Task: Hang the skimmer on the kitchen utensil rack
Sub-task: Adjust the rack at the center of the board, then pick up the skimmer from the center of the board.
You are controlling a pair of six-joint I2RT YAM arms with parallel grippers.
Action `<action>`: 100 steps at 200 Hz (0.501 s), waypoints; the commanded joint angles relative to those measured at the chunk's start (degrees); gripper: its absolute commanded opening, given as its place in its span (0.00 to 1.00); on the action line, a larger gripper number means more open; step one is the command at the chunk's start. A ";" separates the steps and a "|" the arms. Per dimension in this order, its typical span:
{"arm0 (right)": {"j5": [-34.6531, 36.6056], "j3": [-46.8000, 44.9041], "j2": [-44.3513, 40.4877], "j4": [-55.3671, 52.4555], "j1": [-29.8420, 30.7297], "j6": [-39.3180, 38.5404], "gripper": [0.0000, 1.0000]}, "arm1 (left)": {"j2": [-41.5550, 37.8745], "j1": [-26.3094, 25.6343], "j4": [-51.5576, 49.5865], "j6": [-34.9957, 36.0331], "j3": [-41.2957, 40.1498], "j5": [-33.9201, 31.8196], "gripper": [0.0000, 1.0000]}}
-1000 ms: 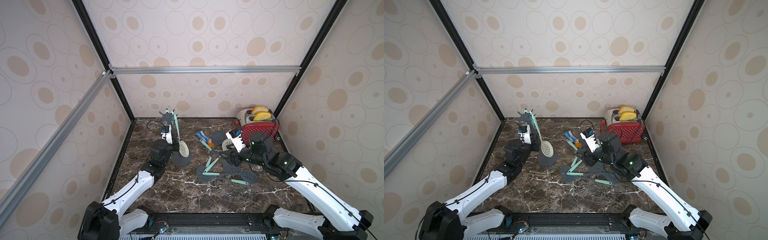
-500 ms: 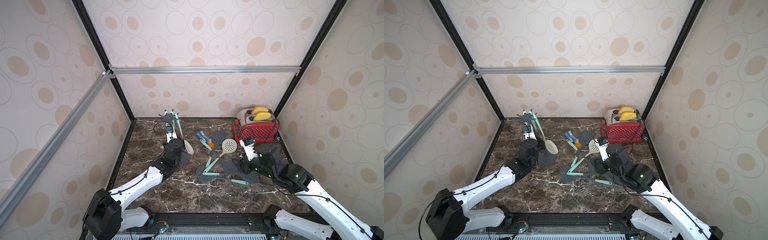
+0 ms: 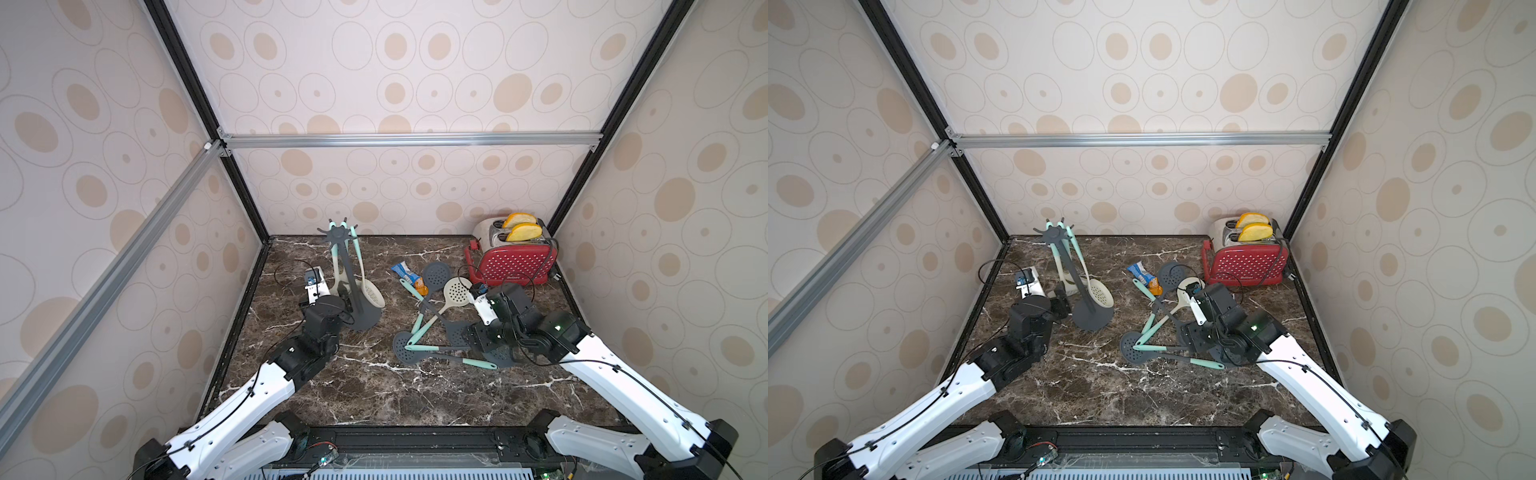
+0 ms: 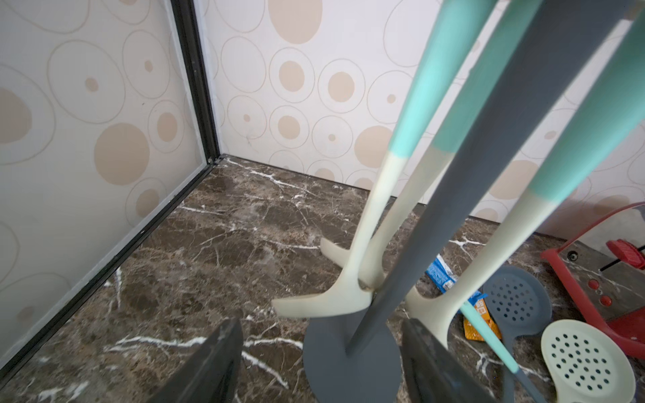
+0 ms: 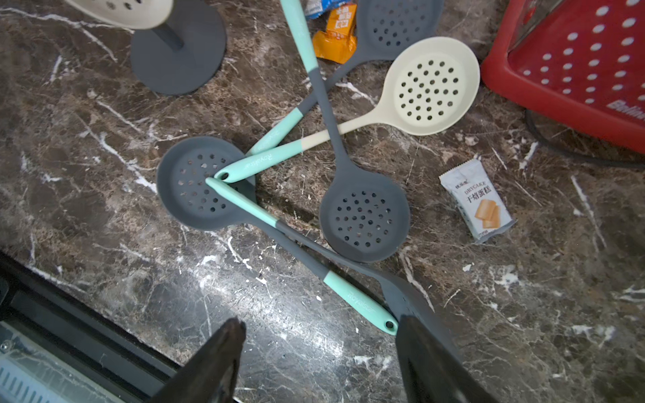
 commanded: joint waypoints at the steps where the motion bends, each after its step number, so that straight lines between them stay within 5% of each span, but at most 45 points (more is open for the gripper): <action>1: -1.62 -1.29 4.08 4.84 -3.58 3.15 0.73 | -3.16 -0.23 -13.22 -4.71 0.37 2.20 0.80; 52: -5.60 0.77 17.37 17.29 -13.75 -1.65 0.73 | -5.48 -0.23 -31.47 -7.01 6.33 15.02 0.99; 100: -2.87 2.51 27.87 26.44 -18.07 -8.39 0.71 | -7.15 -0.23 -38.65 -6.58 7.23 25.45 0.99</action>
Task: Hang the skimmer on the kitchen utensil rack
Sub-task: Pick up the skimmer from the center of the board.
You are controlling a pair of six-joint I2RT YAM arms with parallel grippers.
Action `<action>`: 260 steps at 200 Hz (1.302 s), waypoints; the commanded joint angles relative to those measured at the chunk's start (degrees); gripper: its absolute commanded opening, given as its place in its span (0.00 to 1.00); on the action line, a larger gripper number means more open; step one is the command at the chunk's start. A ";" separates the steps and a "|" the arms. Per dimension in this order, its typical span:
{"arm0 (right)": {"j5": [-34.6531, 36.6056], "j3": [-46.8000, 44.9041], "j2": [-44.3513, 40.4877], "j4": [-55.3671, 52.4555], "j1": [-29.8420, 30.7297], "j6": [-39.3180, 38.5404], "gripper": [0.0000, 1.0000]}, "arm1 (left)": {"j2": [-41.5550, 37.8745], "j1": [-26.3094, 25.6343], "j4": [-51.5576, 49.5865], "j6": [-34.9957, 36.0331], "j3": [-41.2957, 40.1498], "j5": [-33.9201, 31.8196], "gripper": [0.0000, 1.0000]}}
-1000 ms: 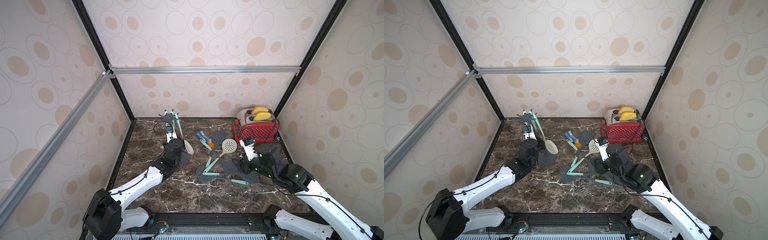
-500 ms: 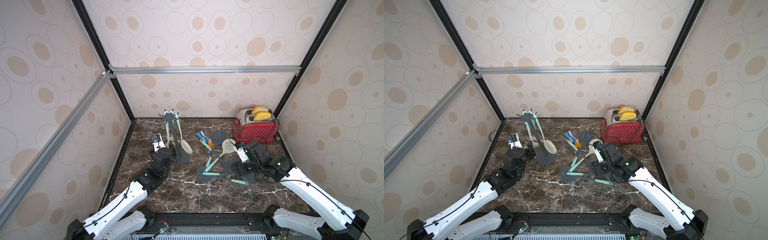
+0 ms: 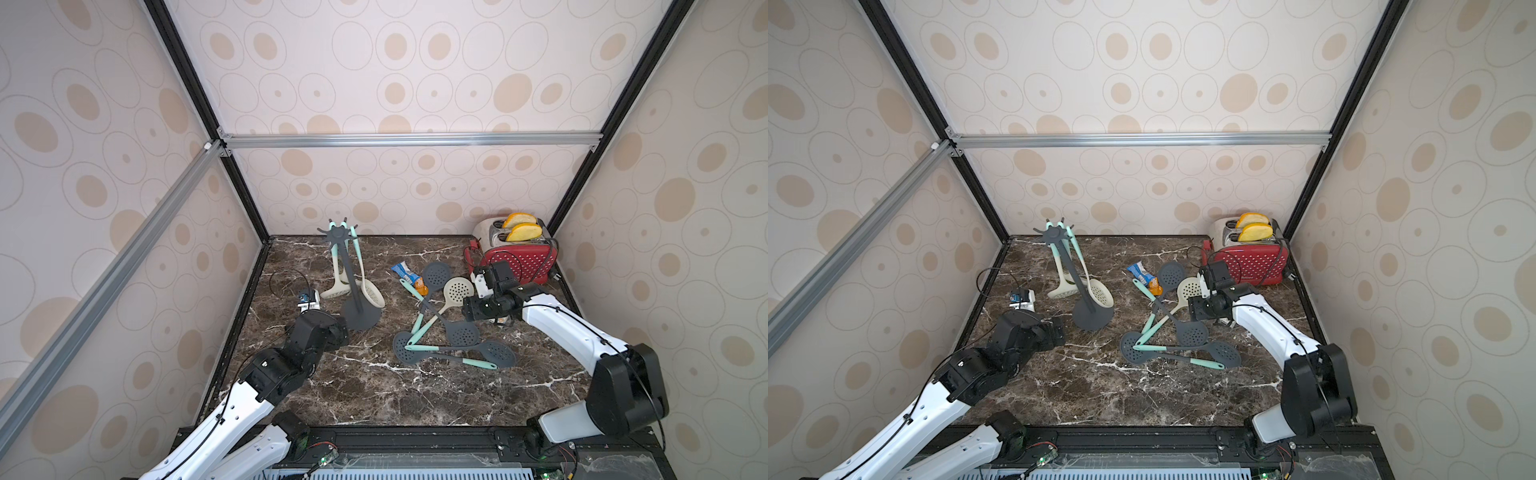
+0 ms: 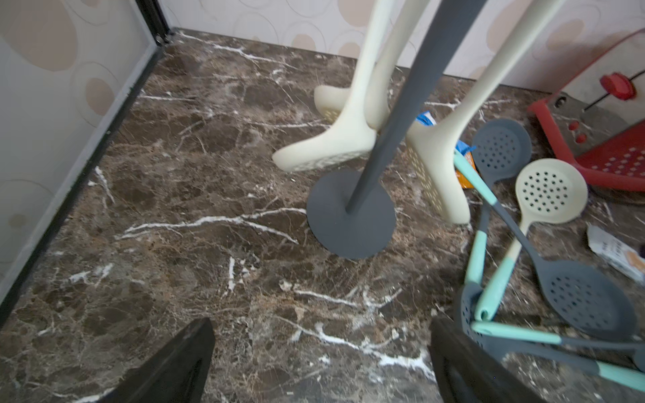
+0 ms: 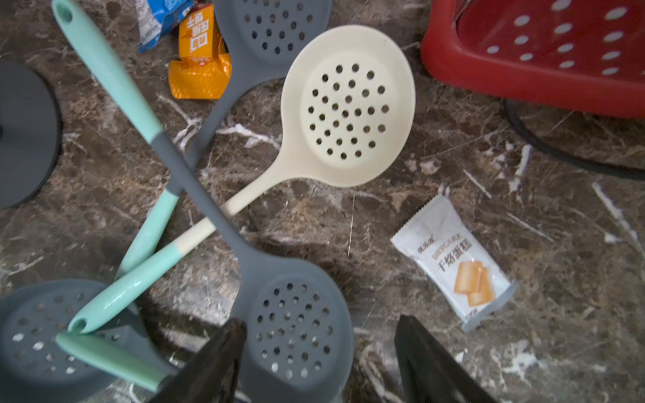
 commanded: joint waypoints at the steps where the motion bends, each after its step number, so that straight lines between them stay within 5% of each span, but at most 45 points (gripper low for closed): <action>1: 1.03 1.65 3.81 6.62 -1.79 -4.57 0.71 | -0.71 -0.23 -7.37 -0.78 1.89 6.99 0.99; 97: -8.30 8.67 19.67 12.19 -5.81 -11.48 0.68 | -5.52 -0.23 -5.71 -7.42 0.55 10.96 0.99; 179: -4.71 16.31 27.72 7.11 -6.62 -12.20 0.58 | -16.71 -0.22 -0.69 -5.79 -4.02 16.35 0.90; 260: -5.05 13.47 19.45 8.37 -6.63 -12.02 0.03 | -16.45 -0.23 -1.95 -3.68 -1.19 18.03 0.84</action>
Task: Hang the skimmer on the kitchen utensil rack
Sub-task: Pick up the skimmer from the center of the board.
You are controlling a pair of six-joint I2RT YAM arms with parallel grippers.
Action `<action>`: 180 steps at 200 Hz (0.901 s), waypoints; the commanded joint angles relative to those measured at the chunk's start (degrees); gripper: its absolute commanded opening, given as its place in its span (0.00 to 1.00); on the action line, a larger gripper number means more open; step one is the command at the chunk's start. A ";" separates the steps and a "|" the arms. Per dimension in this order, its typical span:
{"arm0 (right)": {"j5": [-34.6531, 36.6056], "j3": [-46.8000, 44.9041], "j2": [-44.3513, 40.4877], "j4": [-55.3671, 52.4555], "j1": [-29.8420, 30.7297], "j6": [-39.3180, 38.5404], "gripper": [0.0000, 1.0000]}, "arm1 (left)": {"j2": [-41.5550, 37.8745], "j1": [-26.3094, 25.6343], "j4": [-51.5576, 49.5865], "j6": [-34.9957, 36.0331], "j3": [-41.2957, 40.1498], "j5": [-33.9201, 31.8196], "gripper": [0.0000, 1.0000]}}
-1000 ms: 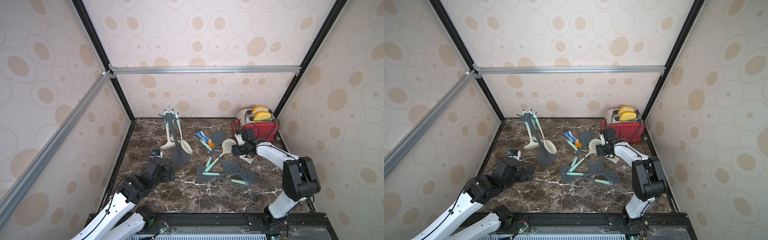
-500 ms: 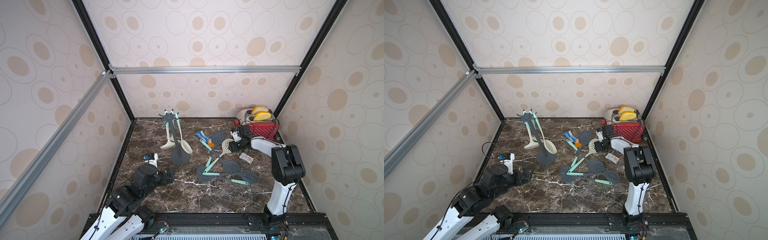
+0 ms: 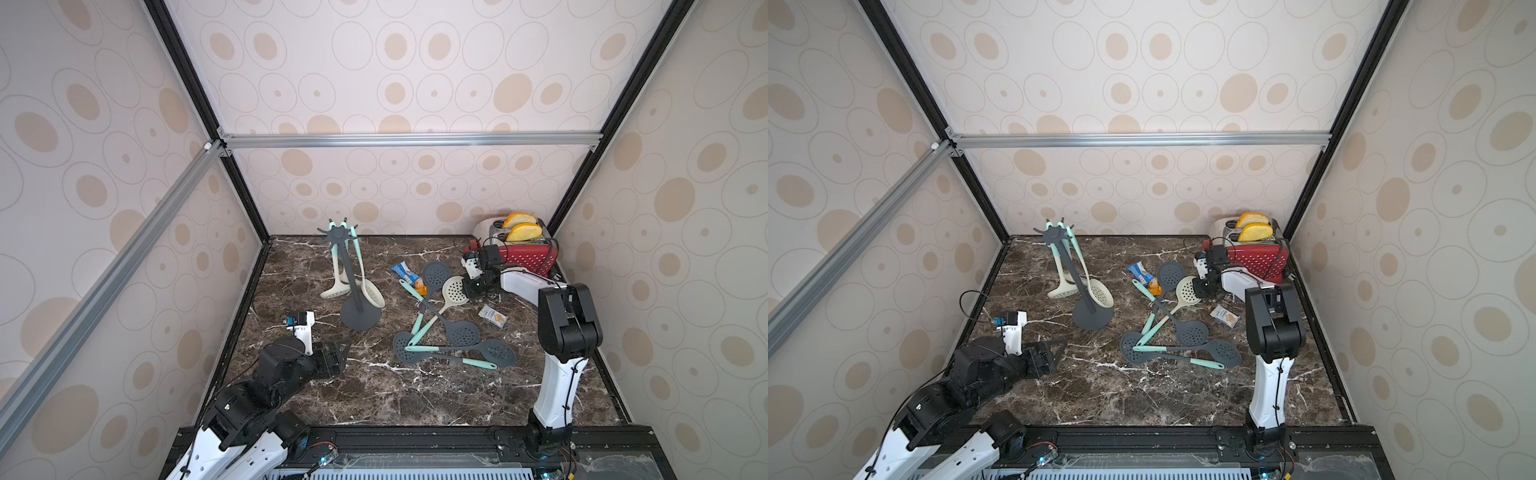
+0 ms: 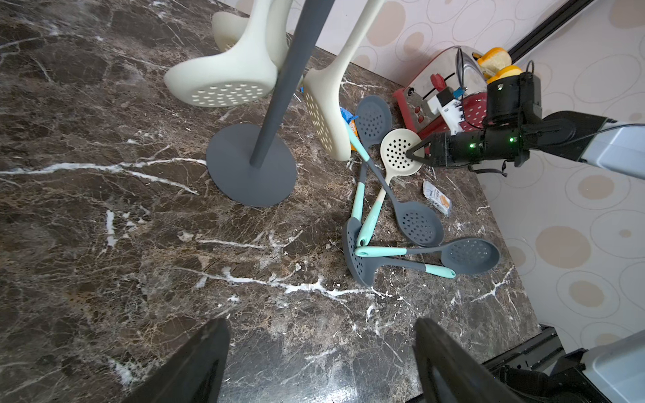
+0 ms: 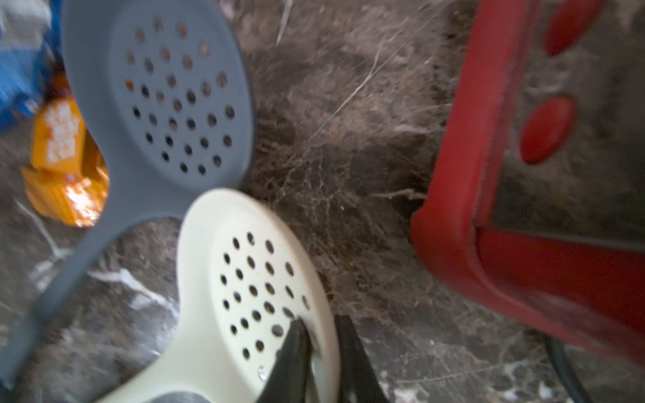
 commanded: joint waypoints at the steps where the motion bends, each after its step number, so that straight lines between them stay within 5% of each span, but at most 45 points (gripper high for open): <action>1: 2.34 -2.43 -5.63 -0.90 0.54 -0.94 0.02 | 0.01 -0.23 -0.44 1.84 3.38 0.02 0.84; 40: 8.39 -5.12 -16.21 -1.10 1.08 0.17 0.00 | 1.44 -0.23 -1.32 3.33 6.39 -0.73 0.83; 78: 28.88 -8.50 -29.42 -2.34 2.40 5.34 0.00 | 1.91 -0.23 -1.19 4.99 10.23 -2.00 0.85; 111: 38.13 -8.30 -38.84 -4.25 2.47 13.57 0.00 | 3.99 -0.23 -1.23 8.12 15.16 -1.92 0.86; 180: 33.67 -2.26 -53.26 -11.17 2.47 30.20 0.00 | 7.85 -0.20 4.29 10.16 23.58 5.89 0.86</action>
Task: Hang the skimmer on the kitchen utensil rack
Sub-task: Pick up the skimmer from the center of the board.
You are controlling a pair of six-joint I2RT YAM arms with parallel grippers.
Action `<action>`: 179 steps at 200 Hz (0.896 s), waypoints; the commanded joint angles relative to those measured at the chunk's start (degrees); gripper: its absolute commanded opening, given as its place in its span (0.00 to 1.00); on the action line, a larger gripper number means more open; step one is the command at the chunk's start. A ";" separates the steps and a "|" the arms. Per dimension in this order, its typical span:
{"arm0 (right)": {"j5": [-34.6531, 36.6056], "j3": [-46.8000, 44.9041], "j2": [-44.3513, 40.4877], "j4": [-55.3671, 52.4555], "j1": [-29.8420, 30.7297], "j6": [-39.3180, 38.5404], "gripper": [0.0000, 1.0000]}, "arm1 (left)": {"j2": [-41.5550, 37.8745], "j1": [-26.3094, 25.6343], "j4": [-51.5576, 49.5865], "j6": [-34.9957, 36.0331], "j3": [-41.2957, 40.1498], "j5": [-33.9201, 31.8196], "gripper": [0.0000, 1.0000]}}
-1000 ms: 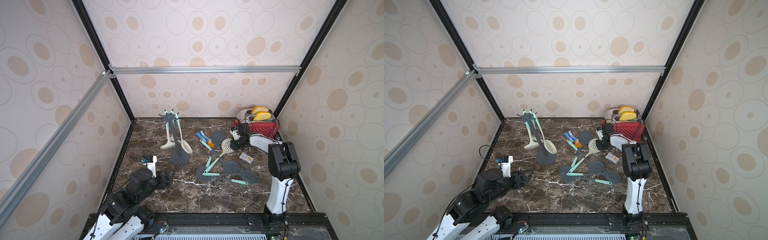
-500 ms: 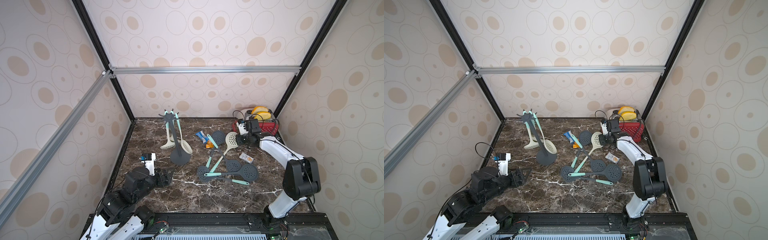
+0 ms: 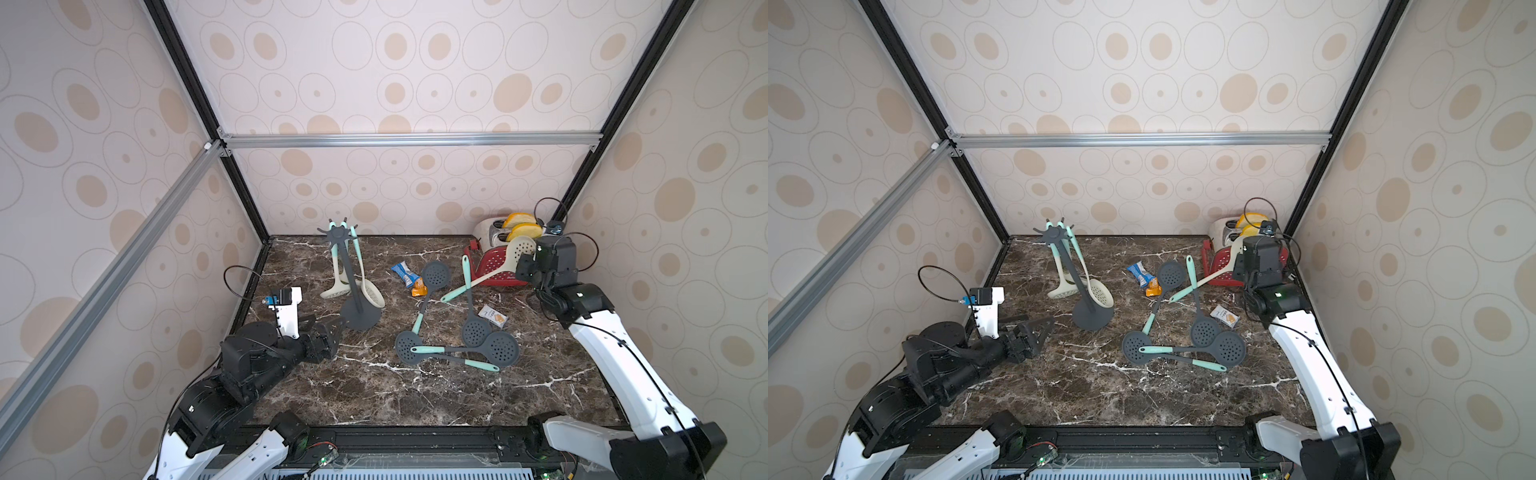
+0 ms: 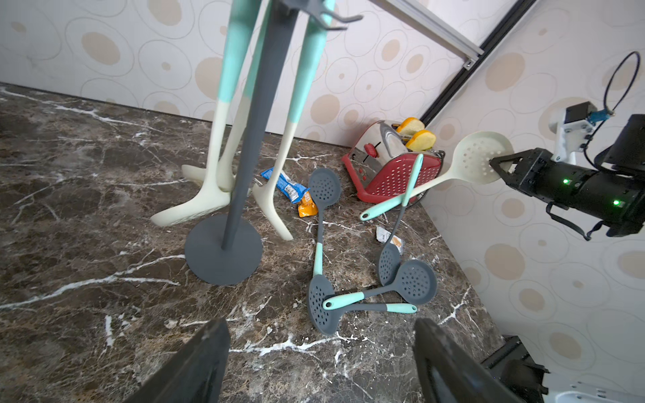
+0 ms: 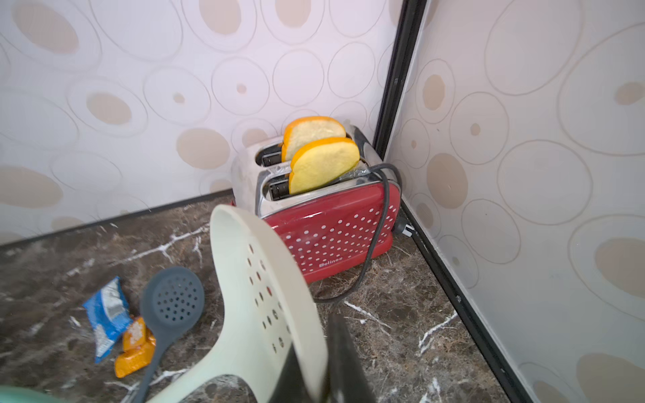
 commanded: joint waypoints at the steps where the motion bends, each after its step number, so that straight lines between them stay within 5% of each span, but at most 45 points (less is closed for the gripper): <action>1: -1.93 3.57 -4.33 -2.83 0.14 9.20 0.00 | 0.74 -0.21 3.73 1.48 3.63 4.44 0.86; 72: -26.32 -7.13 -16.61 1.62 0.07 30.82 0.00 | 7.92 -0.22 12.02 -5.97 7.03 15.37 0.99; 179: -38.23 -16.66 -27.08 6.71 0.41 41.59 0.00 | 12.20 -0.23 26.77 -15.96 2.30 24.37 0.96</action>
